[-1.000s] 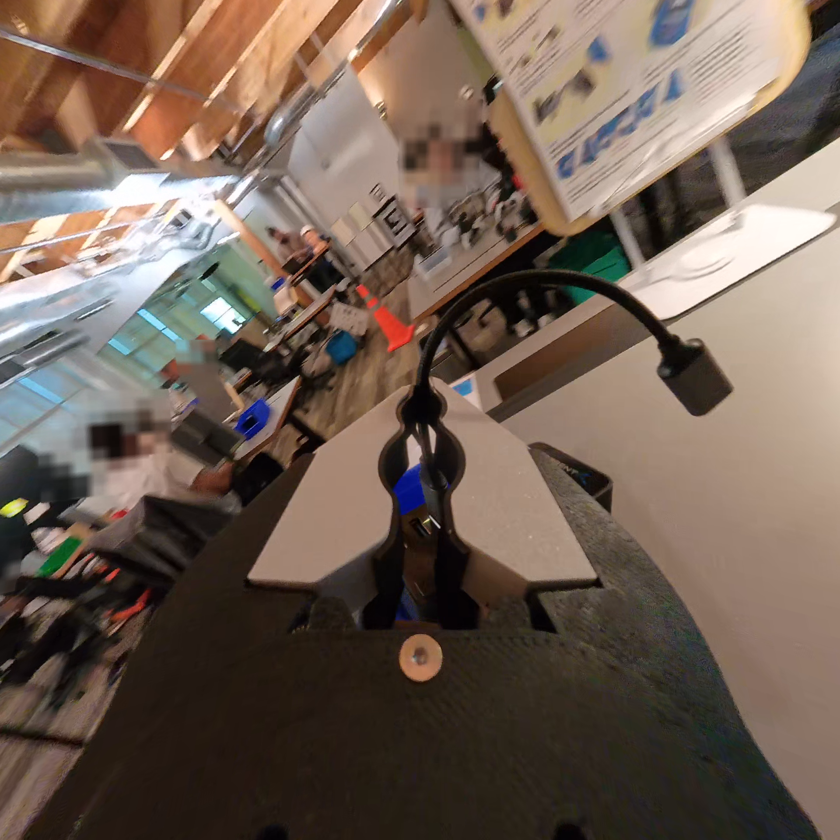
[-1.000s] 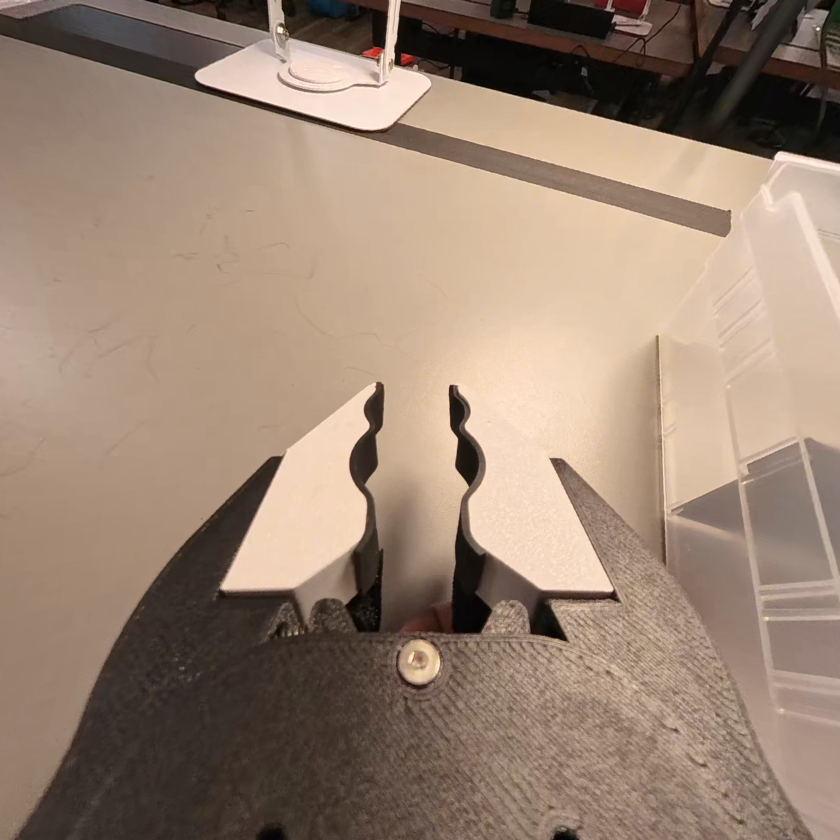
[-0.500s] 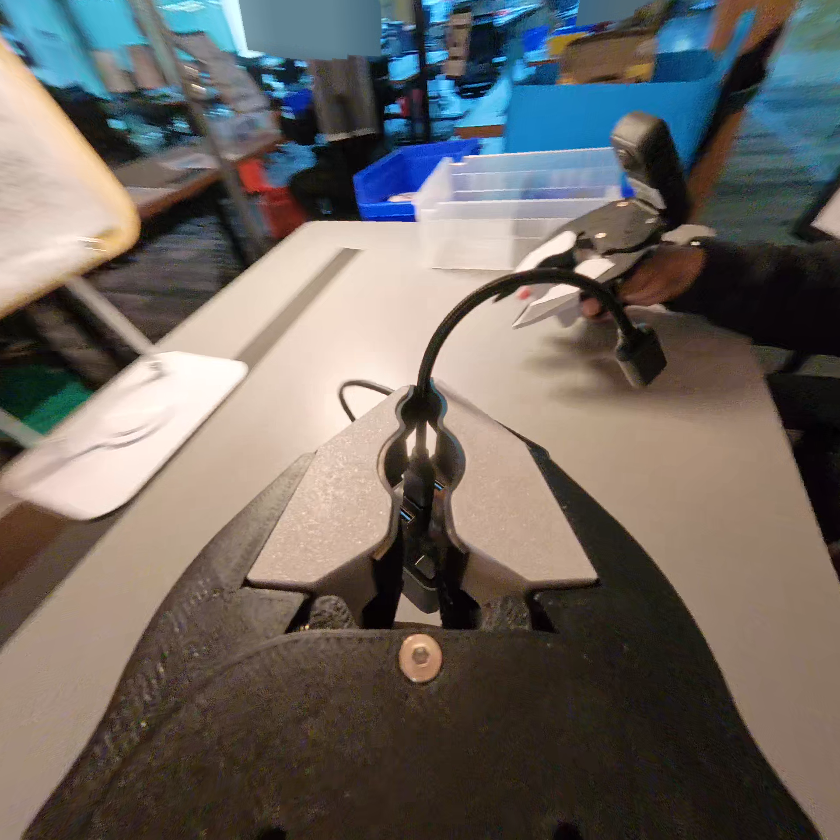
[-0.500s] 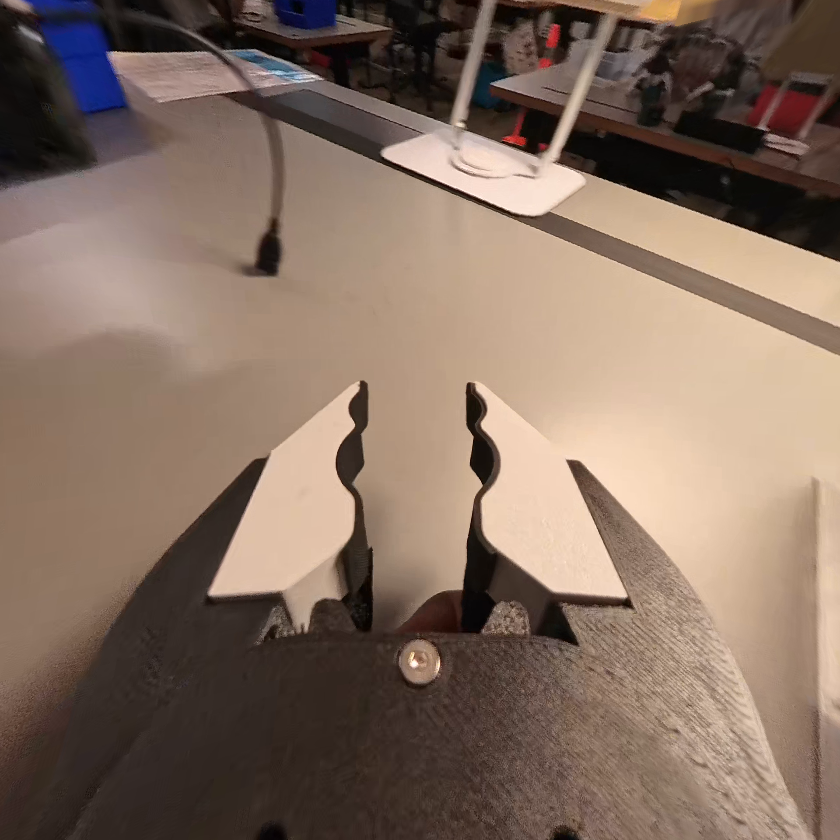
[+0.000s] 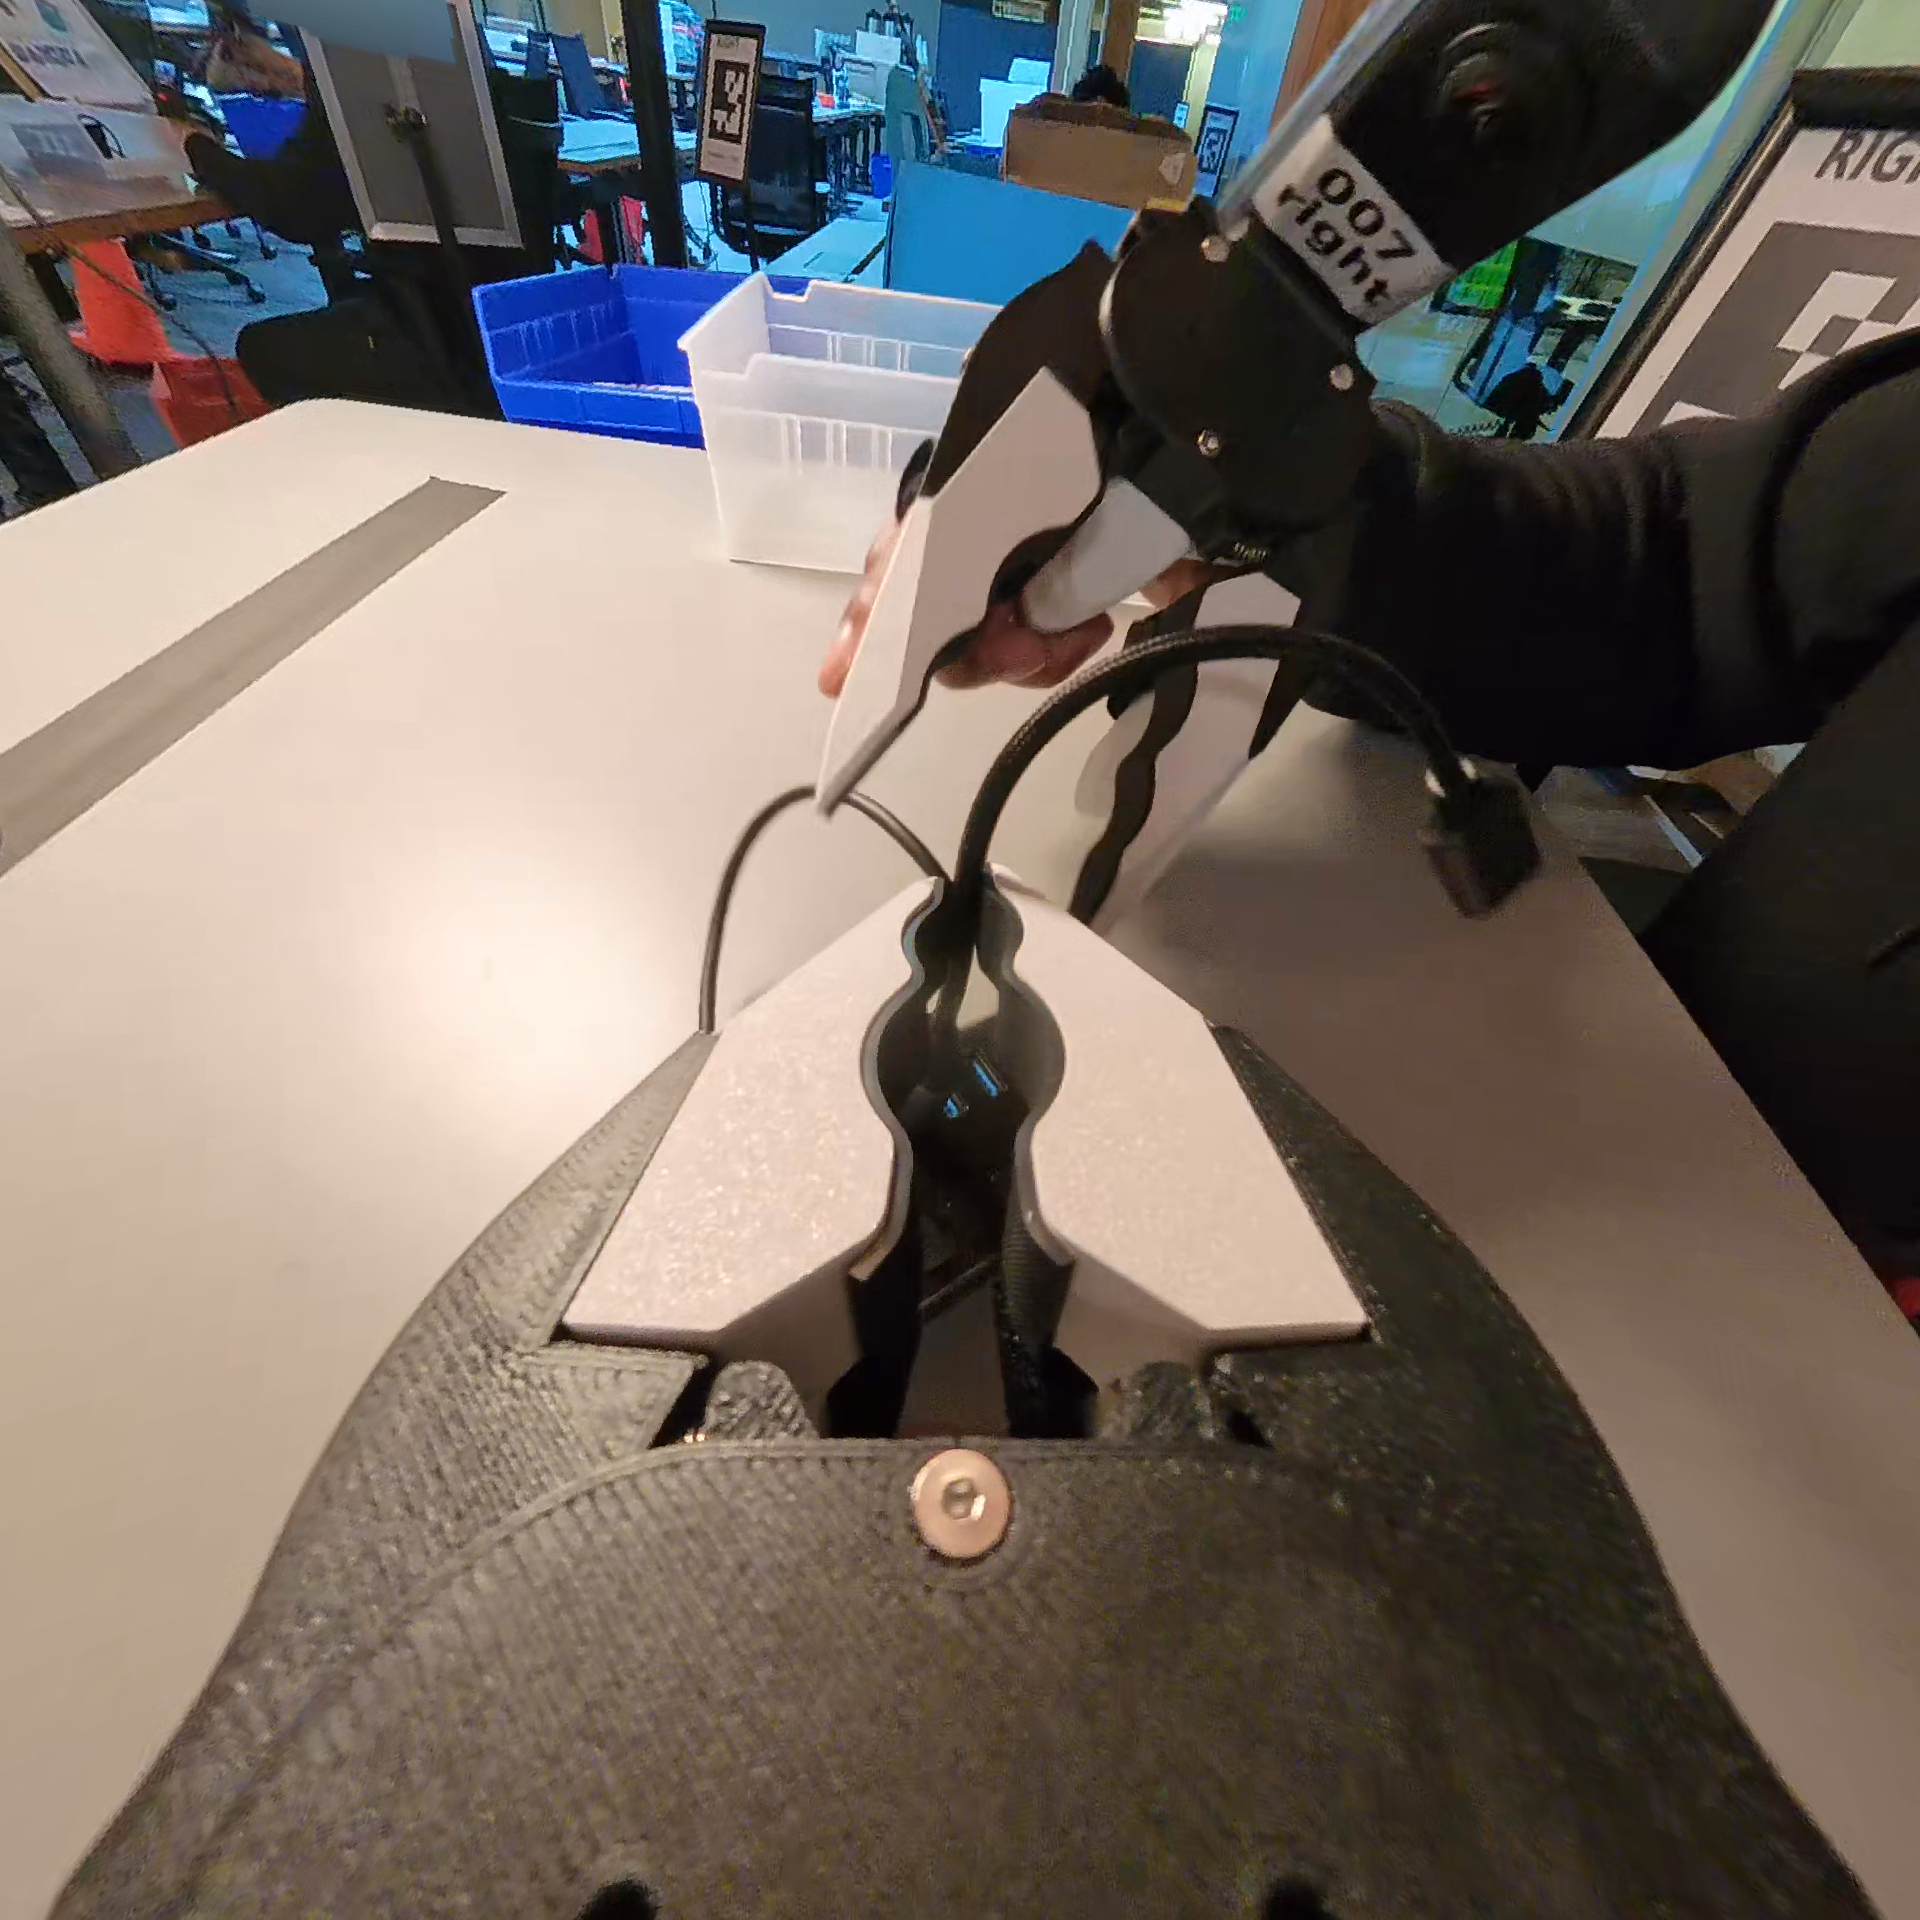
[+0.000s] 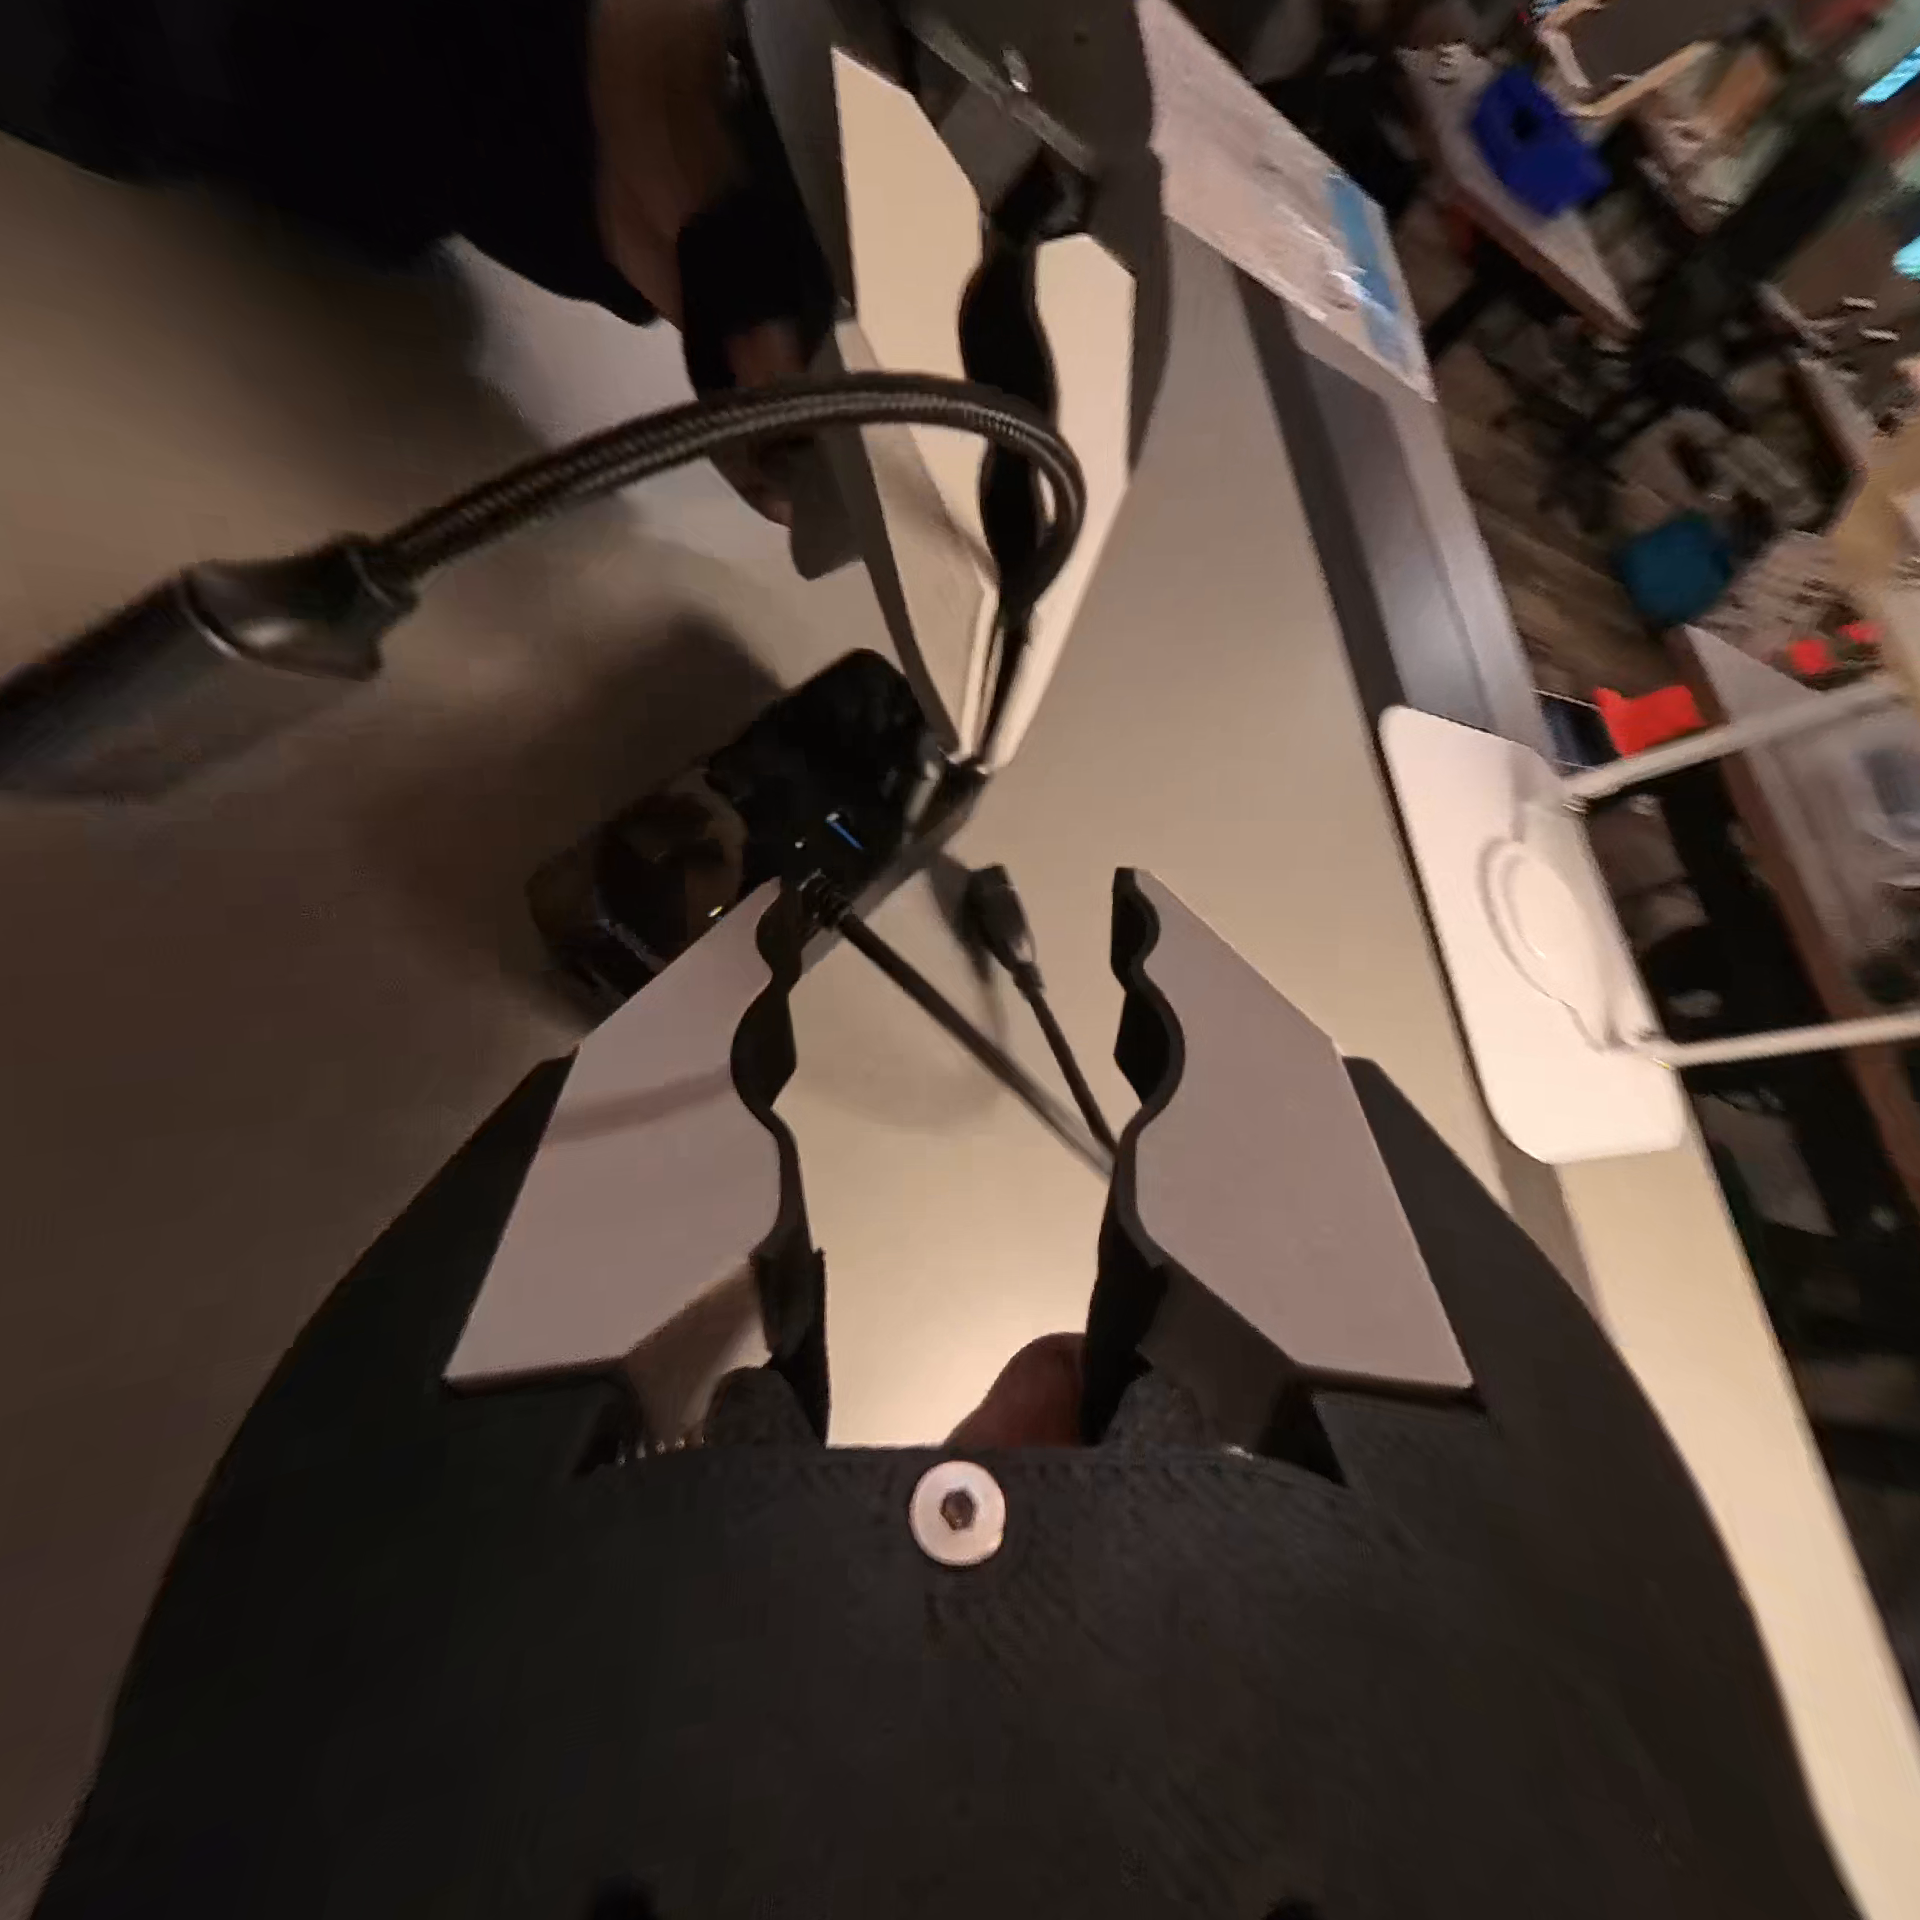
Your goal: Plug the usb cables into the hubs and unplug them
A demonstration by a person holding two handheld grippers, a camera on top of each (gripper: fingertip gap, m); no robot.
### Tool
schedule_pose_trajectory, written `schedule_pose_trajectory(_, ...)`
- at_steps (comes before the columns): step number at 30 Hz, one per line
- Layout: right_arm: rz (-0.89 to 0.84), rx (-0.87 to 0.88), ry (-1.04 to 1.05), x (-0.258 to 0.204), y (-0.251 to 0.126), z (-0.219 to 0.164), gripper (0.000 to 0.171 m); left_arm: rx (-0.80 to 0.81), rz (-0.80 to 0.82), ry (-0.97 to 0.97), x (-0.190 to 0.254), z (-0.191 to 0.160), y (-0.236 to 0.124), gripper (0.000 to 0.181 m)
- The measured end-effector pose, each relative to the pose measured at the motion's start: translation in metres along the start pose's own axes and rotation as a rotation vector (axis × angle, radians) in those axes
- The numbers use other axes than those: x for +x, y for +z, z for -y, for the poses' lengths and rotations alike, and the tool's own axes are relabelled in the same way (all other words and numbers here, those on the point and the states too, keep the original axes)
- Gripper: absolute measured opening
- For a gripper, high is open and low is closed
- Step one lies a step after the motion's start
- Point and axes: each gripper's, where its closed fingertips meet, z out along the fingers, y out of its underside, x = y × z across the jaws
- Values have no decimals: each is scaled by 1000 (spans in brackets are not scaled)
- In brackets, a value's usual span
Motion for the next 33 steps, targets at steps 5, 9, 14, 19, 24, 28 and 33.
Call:
schedule_pose_trajectory(5,154,-82,27,-28,38,-12,62,2,18,-39,-7,-11,-7,5)
schedule_pose_trajectory(9,170,-98,66,-44,55,-16,38,30,41,-85,-14,-9,-9,8)
schedule_pose_trajectory(14,48,-62,199,-33,62,-19,0,75,185,-207,-42,-7,-14,29)
schedule_pose_trajectory(19,-133,-18,197,-5,50,-25,0,125,318,-359,-72,-12,-27,55)
schedule_pose_trajectory(24,-318,33,132,23,36,-21,0,168,315,-559,-84,-23,-28,57)
schedule_pose_trajectory(28,-440,72,29,37,24,-14,0,204,211,-689,-79,-25,-23,57)
schedule_pose_trajectory(33,-523,139,-84,39,16,-1,0,179,97,-762,-63,-26,-10,56)
